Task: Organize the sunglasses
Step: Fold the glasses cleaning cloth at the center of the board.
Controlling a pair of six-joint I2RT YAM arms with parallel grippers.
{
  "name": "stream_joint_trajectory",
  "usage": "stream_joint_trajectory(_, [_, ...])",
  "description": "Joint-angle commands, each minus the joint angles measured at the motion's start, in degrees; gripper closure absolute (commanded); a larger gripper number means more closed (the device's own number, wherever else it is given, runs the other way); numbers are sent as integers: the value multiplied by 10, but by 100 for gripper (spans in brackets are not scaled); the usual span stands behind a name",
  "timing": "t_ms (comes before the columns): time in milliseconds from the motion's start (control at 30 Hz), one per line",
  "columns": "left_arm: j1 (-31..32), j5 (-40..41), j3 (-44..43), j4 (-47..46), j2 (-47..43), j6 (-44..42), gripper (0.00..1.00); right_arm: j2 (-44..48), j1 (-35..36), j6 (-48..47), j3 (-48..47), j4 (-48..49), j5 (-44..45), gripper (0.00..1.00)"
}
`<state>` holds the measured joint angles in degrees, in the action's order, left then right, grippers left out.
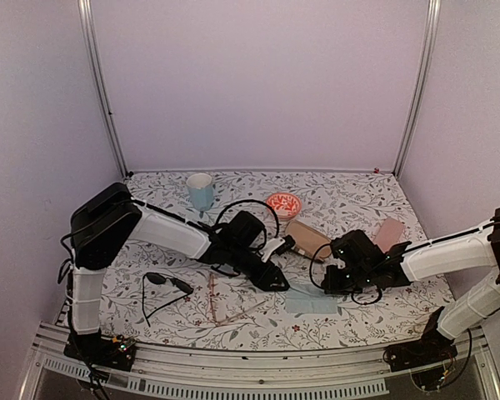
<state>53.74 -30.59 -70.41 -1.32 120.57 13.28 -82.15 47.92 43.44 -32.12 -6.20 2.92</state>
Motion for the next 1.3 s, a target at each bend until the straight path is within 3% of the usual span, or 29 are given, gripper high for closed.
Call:
stream_joint_trajectory(0, [-7,-16,-23,-2,20,-9,56,1,-4,-7,-14,12,9,99])
stream_joint_trajectory(167, [-8,-30,-36,-1,30,-7,59,3,-4,-7,-11,12,9,99])
stream_joint_trajectory(867, [-9,-48,-37,-9,9,0,100,64,-7,-22,-2,13,19,100])
stream_joint_trajectory(1267, [-9,-43,-33,-22,-25,10,100,88,-9,-42,4,8,21,100])
